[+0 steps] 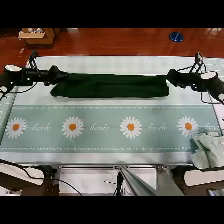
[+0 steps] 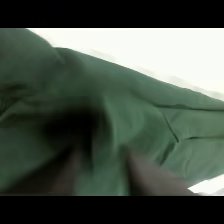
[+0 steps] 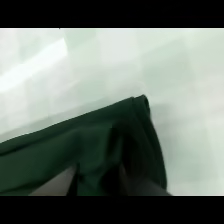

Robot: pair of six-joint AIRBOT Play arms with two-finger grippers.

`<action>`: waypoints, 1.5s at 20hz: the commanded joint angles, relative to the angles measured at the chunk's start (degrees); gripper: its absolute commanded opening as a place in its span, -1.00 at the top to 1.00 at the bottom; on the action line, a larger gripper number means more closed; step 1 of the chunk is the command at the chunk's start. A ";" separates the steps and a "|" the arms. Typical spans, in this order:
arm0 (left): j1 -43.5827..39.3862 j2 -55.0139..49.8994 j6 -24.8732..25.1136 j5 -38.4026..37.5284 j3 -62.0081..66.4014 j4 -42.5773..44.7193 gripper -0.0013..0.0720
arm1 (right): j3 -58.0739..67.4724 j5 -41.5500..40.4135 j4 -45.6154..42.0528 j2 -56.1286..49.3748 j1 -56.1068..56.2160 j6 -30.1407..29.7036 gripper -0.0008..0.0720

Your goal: Fold the shirts.

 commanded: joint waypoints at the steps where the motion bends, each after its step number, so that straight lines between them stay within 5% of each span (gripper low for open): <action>1: 2.01 -0.57 0.02 -3.08 2.64 0.02 -0.34 | 0.39 1.99 -2.62 2.25 -1.68 -1.55 -0.04; 3: 5.33 -0.17 0.00 -9.11 6.05 0.04 -0.34 | 0.39 5.27 -10.64 5.81 -4.98 0.31 -0.06; 5: 7.82 0.13 -0.22 -14.43 8.22 0.04 -0.34 | 0.39 10.80 -17.94 7.15 -8.96 6.29 -0.44; 7: 8.98 0.42 -1.68 -18.01 8.61 0.07 -0.33 | 0.39 18.45 -19.26 5.84 -12.33 7.34 -0.55; 11: 8.04 0.37 -1.68 -21.31 8.61 1.31 -0.33 | 0.39 24.41 -12.85 0.72 -13.29 6.64 -0.64; 18: 5.40 0.35 -1.44 -22.01 8.61 1.29 -0.33 | 0.39 16.72 -0.20 -6.38 -3.26 4.00 -0.61; 19: 5.22 0.35 -1.44 -22.01 8.61 1.29 -0.33 | 0.39 15.54 1.07 -6.86 -1.64 3.98 -0.50; 21: 5.16 0.35 -1.46 -22.10 8.61 1.27 -0.27 | 0.90 14.25 2.10 -6.71 0.26 3.63 0.56; 22: 5.18 0.37 -1.49 -22.27 8.61 1.22 -0.21 | 1.79 15.10 2.14 -6.14 0.31 3.61 0.91; 26: 4.50 0.37 -2.14 -25.94 8.63 -6.03 0.72 | 4.50 18.40 0.83 1.53 -1.57 1.92 0.91; 30: -1.49 0.79 -2.12 -24.83 8.63 -20.20 0.73 | 4.55 23.80 -6.19 11.89 -3.43 3.98 0.91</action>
